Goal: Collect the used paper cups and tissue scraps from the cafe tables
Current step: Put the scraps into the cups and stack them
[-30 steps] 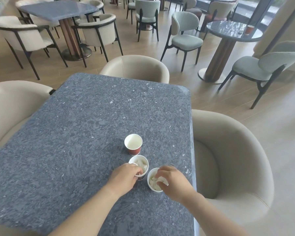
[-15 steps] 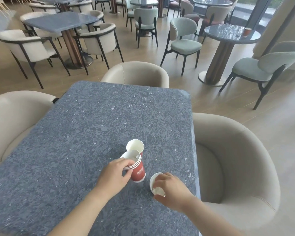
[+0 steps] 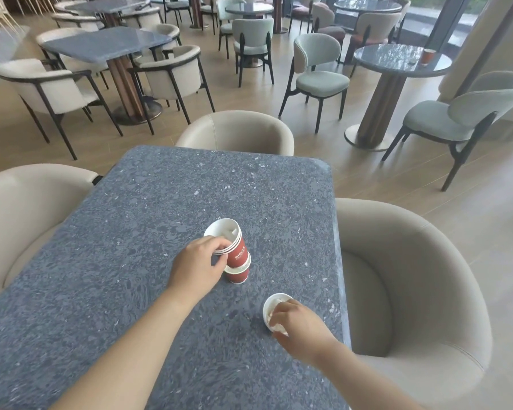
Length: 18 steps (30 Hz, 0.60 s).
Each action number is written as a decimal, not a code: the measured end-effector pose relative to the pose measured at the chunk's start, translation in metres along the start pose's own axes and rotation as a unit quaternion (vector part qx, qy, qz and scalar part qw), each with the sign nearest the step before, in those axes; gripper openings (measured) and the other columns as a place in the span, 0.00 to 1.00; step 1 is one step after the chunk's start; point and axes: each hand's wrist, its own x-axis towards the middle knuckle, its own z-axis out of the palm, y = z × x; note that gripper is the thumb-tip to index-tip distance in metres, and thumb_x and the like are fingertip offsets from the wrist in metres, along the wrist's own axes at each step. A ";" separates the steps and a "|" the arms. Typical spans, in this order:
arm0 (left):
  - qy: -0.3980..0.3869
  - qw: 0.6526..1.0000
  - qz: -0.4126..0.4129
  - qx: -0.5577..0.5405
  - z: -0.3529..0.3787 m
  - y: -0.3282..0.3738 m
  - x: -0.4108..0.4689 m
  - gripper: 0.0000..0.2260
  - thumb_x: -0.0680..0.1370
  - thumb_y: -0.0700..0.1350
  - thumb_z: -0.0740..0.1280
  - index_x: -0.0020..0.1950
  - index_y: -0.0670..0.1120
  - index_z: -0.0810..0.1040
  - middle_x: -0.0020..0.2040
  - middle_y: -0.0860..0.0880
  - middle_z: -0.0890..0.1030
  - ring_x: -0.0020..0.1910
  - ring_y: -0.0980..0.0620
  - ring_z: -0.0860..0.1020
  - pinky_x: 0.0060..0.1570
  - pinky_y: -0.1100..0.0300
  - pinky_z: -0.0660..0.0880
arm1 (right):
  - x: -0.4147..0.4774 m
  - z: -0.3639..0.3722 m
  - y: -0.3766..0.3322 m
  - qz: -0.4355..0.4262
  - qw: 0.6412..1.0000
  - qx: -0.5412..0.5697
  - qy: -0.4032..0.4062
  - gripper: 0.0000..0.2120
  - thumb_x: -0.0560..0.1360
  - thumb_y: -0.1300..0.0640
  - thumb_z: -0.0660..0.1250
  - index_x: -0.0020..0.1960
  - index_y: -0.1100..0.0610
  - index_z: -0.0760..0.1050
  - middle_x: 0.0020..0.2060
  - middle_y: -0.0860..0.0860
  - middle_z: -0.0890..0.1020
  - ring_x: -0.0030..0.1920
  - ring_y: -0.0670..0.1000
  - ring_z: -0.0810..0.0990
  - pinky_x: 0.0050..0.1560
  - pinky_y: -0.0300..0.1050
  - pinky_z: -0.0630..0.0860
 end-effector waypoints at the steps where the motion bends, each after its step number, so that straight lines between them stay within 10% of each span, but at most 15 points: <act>1: -0.012 1.000 -0.002 0.005 0.003 -0.001 0.002 0.08 0.70 0.40 0.70 0.46 0.51 0.80 0.45 0.53 0.82 0.44 0.49 0.78 0.42 0.56 0.76 | 0.001 0.000 0.001 0.002 1.000 0.002 0.001 0.12 0.75 0.57 0.62 0.56 0.54 0.77 0.56 0.49 0.77 0.60 0.53 0.70 0.53 0.50 0.74; 18: -0.223 0.969 -0.046 0.096 0.053 -0.021 0.000 0.08 0.74 0.41 0.66 0.51 0.52 0.78 0.51 0.54 0.79 0.52 0.48 0.76 0.46 0.56 0.73 | 0.014 0.009 0.024 0.021 0.996 0.001 0.084 0.12 0.75 0.60 0.58 0.55 0.54 0.76 0.53 0.50 0.78 0.54 0.54 0.73 0.57 0.47 0.69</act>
